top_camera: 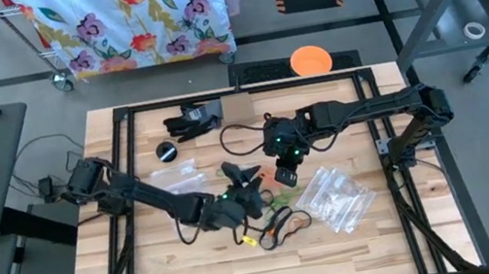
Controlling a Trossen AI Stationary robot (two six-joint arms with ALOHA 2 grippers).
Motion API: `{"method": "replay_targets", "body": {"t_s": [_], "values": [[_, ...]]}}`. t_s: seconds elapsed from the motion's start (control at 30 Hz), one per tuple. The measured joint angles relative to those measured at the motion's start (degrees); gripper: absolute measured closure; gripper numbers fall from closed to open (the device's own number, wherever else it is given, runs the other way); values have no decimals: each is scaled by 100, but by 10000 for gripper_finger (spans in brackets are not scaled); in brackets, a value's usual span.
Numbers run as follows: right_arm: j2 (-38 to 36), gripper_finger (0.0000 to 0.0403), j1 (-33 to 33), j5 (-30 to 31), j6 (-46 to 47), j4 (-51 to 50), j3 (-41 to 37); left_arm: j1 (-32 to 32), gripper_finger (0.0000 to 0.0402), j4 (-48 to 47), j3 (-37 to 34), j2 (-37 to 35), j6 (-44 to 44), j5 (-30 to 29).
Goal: Sort rubber bands
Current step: Put the orange rubber band into the transparent zip bag
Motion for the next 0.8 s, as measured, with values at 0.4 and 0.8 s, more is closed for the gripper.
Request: {"method": "replay_targets", "body": {"t_s": [0.4, 0.8], "values": [[-2, 397, 0, 0, 2, -12, 0, 93, 265, -1127, 272, -2, -436, 77], [-55, 397, 35, -194, -164, -289, 0, -252, 265, -3026, 266, -731, -1748, -917]]}}
